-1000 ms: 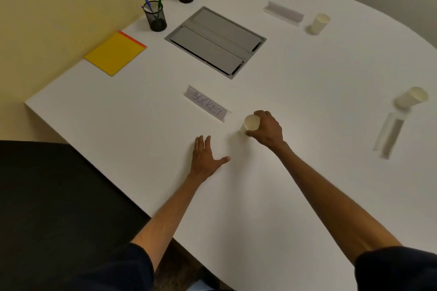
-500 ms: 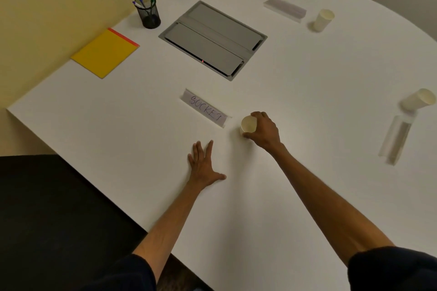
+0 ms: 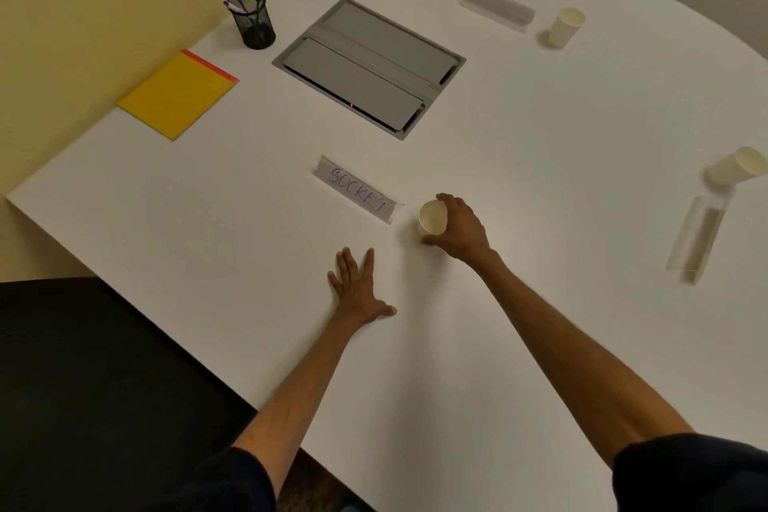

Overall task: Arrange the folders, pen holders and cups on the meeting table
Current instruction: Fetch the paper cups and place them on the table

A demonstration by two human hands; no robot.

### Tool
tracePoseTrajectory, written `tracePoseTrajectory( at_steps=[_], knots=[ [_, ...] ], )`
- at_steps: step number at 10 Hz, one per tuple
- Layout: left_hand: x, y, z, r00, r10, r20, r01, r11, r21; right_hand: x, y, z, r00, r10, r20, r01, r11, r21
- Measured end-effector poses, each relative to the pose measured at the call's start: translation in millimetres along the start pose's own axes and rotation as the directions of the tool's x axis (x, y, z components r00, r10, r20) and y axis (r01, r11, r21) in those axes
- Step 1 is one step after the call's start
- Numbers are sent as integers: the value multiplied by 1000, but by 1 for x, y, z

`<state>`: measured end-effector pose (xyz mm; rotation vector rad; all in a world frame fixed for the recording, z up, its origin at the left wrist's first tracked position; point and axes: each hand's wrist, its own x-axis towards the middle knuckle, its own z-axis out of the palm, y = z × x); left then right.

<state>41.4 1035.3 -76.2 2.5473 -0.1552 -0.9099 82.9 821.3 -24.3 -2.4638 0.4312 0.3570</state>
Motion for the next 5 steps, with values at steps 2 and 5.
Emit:
tracePoseTrajectory(
  at_steps=[2,5],
  knots=[
    [-5,-6,-6,999,25,-37,-28,996,-80,-9,1,-3,1000,-30,-7,30,999,-24],
    [-27,4,-21,972,131,-196,-172,962,-210,-45,-7,-12,993,-28,-117,24,999,-36]
  ],
)
